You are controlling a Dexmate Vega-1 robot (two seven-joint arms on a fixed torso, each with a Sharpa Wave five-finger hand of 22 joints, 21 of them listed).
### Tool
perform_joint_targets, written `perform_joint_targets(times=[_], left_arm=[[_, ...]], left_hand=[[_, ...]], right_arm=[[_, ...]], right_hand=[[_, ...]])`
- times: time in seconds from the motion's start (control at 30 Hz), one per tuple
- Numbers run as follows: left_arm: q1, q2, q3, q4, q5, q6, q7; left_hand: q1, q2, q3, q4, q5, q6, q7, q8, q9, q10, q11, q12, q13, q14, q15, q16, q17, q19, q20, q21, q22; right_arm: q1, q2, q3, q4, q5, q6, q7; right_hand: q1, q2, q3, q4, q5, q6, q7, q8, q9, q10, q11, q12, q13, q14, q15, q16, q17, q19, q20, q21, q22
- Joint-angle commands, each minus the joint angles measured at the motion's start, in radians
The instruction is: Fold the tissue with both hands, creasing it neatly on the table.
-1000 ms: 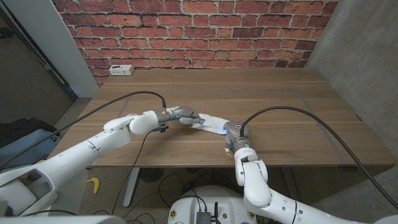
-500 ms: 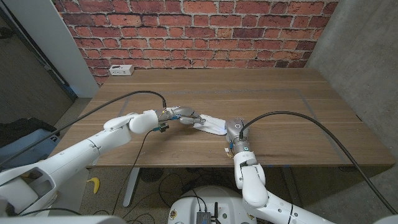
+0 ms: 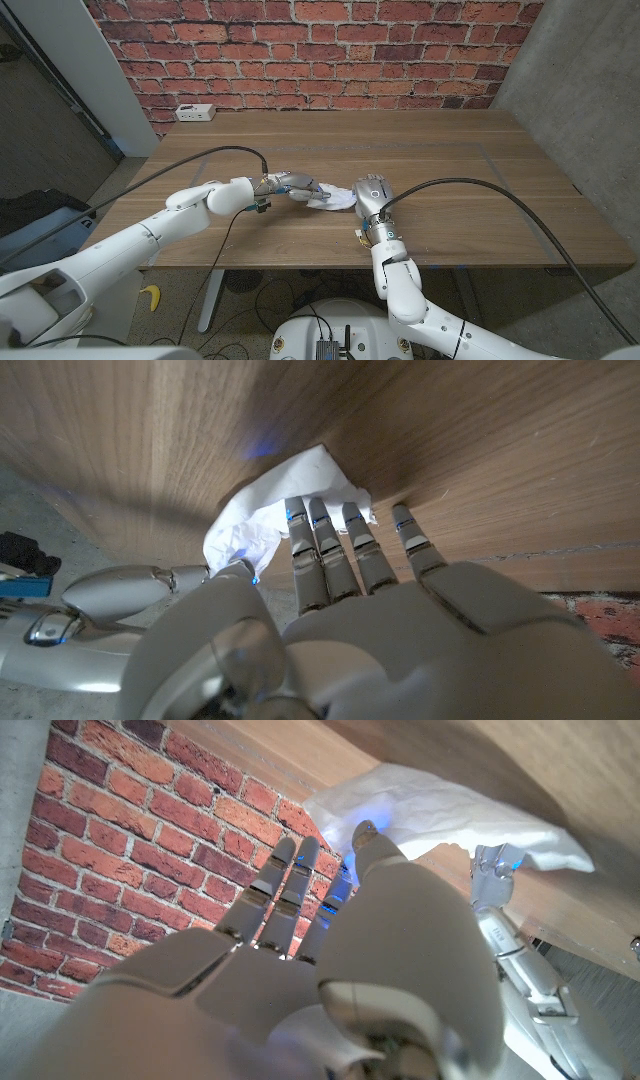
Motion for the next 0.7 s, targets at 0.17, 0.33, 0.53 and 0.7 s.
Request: perform_joint_targets(times=[0.17, 0.33, 0.53, 0.7], left_arm=[[0.015, 0.027, 0.025, -0.098, 0.193, 0.068, 0.013], [0.014, 0.022, 0.023, -0.096, 0.190, 0.064, 0.007], [0.020, 0.021, 0.018, -0.098, 0.184, 0.065, 0.006], [0.028, 0.023, 0.014, -0.104, 0.184, 0.072, 0.007]], left_hand=[[-0.023, -0.005, 0.002, -0.001, 0.004, 0.030, 0.003, 0.010, 0.004, 0.031, -0.005, 0.010, 0.004, 0.013, -0.043, 0.002, 0.006, 0.012, 0.003, -0.002, 0.000], [-0.028, -0.006, 0.001, -0.002, 0.004, 0.031, 0.002, 0.009, 0.004, 0.026, -0.008, 0.007, 0.004, 0.009, -0.044, 0.000, 0.005, 0.012, 0.002, -0.003, 0.000], [-0.034, -0.008, 0.001, -0.003, 0.005, 0.031, 0.001, 0.007, 0.004, 0.030, -0.009, 0.007, 0.004, 0.009, -0.045, -0.001, 0.005, 0.014, 0.001, -0.003, -0.001], [-0.039, -0.008, 0.001, -0.004, 0.006, 0.031, 0.000, 0.006, 0.004, 0.030, -0.005, 0.006, 0.004, 0.010, -0.045, -0.001, 0.005, 0.014, 0.002, -0.004, -0.001]], right_arm=[[0.035, 0.007, -0.011, 0.031, 0.011, 0.037, -0.095], [0.045, 0.010, -0.014, 0.040, 0.032, 0.069, -0.120], [0.064, 0.012, -0.021, 0.054, 0.054, 0.104, -0.125], [0.078, 0.014, -0.023, 0.072, 0.096, 0.152, -0.137]], right_hand=[[0.014, 0.002, 0.004, 0.005, -0.001, -0.001, -0.006, -0.004, 0.002, 0.006, -0.001, 0.002, 0.003, 0.011, -0.183, 0.000, 0.004, 0.009, 0.002, 0.011, 0.003], [0.016, 0.001, 0.004, 0.006, 0.000, 0.000, -0.008, -0.005, 0.002, 0.005, -0.001, 0.000, 0.004, 0.013, -0.184, -0.001, 0.007, 0.009, 0.002, 0.012, 0.003], [0.017, 0.001, 0.003, 0.007, 0.000, 0.001, -0.009, -0.005, 0.002, 0.007, -0.007, -0.001, 0.004, 0.015, -0.184, -0.001, 0.009, 0.014, 0.000, 0.016, 0.003], [0.016, 0.001, 0.002, 0.009, 0.000, 0.002, -0.009, -0.005, 0.002, 0.005, -0.008, -0.004, 0.004, 0.018, -0.183, 0.000, 0.010, 0.018, -0.002, 0.018, 0.003]])
